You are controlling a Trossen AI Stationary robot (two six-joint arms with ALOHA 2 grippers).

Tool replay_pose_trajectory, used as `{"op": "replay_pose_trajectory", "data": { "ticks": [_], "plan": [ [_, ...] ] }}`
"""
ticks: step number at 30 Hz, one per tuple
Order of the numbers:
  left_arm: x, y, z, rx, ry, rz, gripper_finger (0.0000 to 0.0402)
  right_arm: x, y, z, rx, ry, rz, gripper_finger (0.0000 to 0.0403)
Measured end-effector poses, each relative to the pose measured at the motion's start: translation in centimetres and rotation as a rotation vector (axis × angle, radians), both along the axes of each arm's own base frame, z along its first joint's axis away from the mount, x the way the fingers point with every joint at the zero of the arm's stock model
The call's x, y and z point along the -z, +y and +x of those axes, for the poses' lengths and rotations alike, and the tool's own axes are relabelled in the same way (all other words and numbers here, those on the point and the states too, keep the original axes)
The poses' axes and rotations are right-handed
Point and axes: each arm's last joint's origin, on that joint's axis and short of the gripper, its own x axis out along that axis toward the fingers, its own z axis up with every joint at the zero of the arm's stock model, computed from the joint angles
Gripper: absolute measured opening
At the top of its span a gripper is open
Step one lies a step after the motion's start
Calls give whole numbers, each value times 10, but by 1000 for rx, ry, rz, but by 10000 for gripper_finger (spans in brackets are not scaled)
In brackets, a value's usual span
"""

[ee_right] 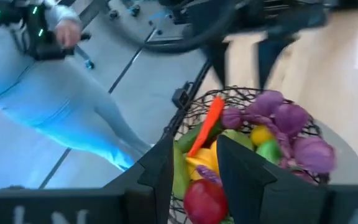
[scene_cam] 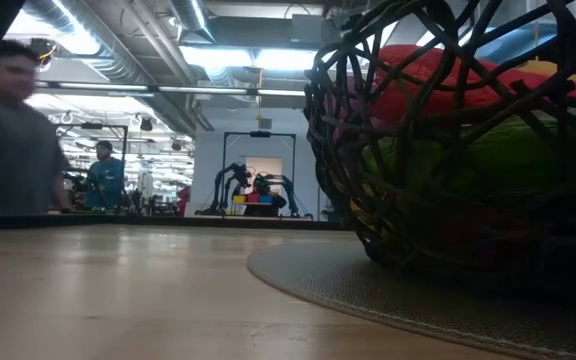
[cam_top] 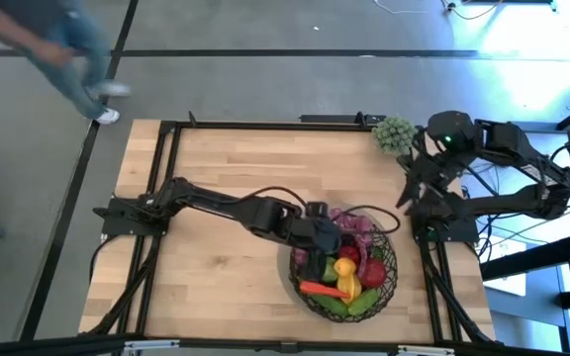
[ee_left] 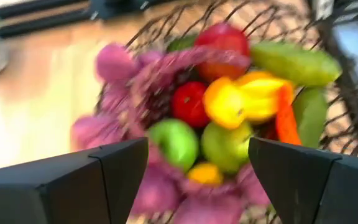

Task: Build produce basket
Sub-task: Return to Home Position

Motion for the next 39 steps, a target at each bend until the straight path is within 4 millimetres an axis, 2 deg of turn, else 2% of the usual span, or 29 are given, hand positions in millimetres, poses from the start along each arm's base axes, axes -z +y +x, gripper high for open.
{"op": "replay_pose_trajectory", "data": {
  "ticks": [3, 9, 14, 18, 27, 39],
  "plan": [
    [-15, 5, -11, -56, 15, 39, 268, -2, 6, -9, -6, -17, -28, 118],
    [-55, 18, -50, -165, -10, 29, 268, -6, 11, -33, 109, -34, -95, 118],
    [-86, 27, -85, -222, -33, -16, 268, -10, 15, -56, 117, -107, -118, 118],
    [-105, 33, -110, -257, -58, -26, 268, -11, 17, -65, 126, -129, -113, 118],
    [-139, 39, -163, -262, -114, -16, 268, -11, 18, -67, 213, -16, 52, 118],
    [-161, 48, -227, -283, -90, -34, 268, -11, 17, -64, 205, -32, 12, 118]
  ]
}}
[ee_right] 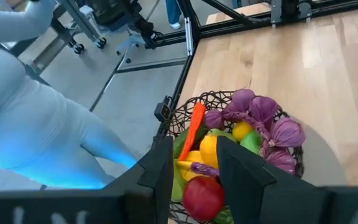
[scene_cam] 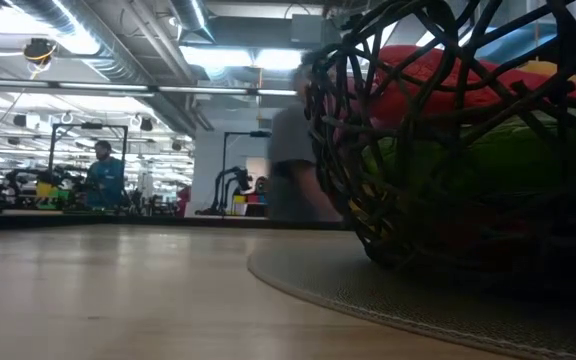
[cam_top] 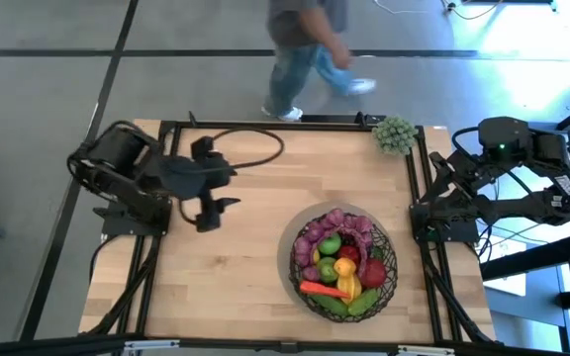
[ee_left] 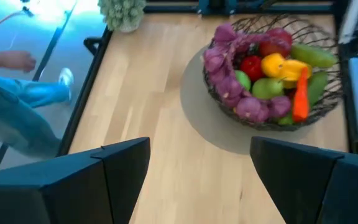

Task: Build produce basket
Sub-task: Return to Home Position

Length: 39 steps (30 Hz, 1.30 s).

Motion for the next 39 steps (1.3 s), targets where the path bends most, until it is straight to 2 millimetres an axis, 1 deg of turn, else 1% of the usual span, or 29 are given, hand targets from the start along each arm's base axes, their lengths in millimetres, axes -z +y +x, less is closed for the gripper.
{"op": "replay_pose_trajectory", "data": {
  "ticks": [3, 5, 8, 10, 12, 16, 17, 25, 27, 31, 35, 39],
  "plan": [
    [-6, -1, -15, 27, -24, -8, 267, 0, 0, 1, -3, -7, -24, 118],
    [-8, -2, -23, 34, -24, -5, 263, 0, -1, 1, 18, 11, 7, 118],
    [-5, -2, -36, 26, -20, -6, 257, 0, -1, 5, 29, 24, 27, 116],
    [-1, -1, -47, 4, -21, 3, 252, 0, -1, 5, 21, 15, 9, 107],
    [6, 0, -59, -29, -30, 10, 248, 0, -1, 5, 16, 7, -3, 86],
    [20, 6, -85, -70, -91, -24, 240, -1, -1, 4, 7, -8, -21, 20],
    [24, 8, -91, -75, -110, -38, 239, -1, -1, 4, 3, -14, -32, 10],
    [66, 26, -134, -79, -279, -153, 238, -2, -3, 3, 51, -51, -114, 3],
    [76, 30, -140, -75, -310, -178, 238, -4, -2, -1, 56, -83, -123, 2],
    [98, 35, -147, -88, -324, -212, 240, -6, -2, -12, 144, -113, -143, 1],
    [117, 35, -149, -83, -281, -251, 238, -6, -1, -30, 254, -140, -142, 1],
    [130, 31, -146, -29, -210, -262, 240, -9, 1, -45, 325, -209, -116, 0]
  ]
}}
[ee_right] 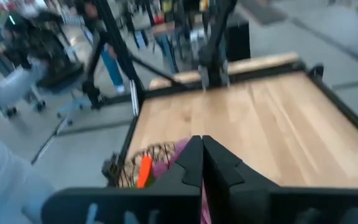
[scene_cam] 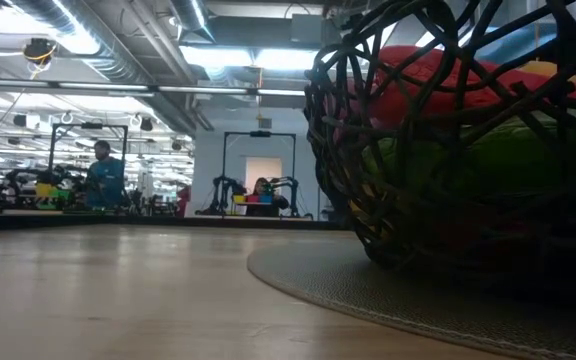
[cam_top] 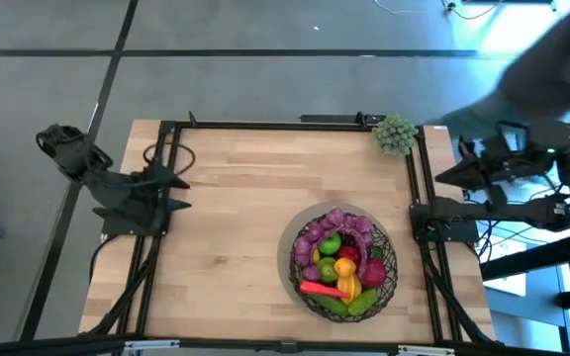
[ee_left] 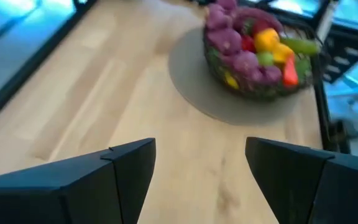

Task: Build produce basket
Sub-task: Return to Home Position

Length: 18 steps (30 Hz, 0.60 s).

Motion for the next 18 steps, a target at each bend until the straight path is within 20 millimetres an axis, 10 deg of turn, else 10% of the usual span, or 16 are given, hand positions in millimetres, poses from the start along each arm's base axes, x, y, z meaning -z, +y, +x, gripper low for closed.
{"op": "replay_pose_trajectory", "data": {
  "ticks": [18],
  "plan": [
    [-5, 8, -13, 125, -95, 36, 238, 1, 3, -24, 73, -95, -76, 0]
  ]
}}
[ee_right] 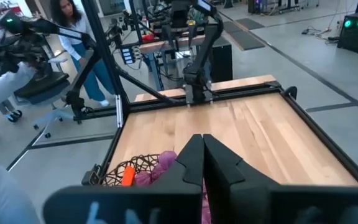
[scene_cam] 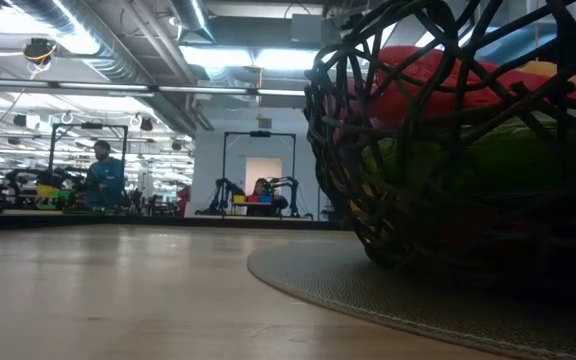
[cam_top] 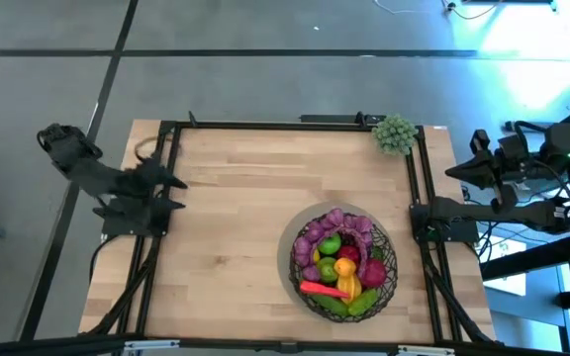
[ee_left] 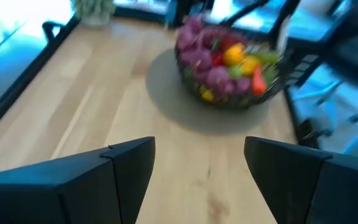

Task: Build produce basket
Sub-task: Return to Home Position

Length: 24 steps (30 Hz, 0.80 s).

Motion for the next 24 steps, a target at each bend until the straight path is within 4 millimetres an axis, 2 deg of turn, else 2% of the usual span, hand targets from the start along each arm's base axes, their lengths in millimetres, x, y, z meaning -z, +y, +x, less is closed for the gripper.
{"op": "replay_pose_trajectory", "data": {
  "ticks": [4, 8, 18, 24],
  "plan": [
    [-3, 10, -14, 34, -90, 1, 238, 13, 2, -6, -8, -7, 3, 0],
    [4, 17, -25, 105, -186, -10, 239, 34, 3, -12, -4, -63, 21, 0],
    [54, 31, -43, 119, -318, -56, 236, 82, 6, -20, -43, -185, 44, 0],
    [79, 36, -50, 137, -429, -30, 236, 109, 4, -11, -48, -198, 40, 0]
  ]
}}
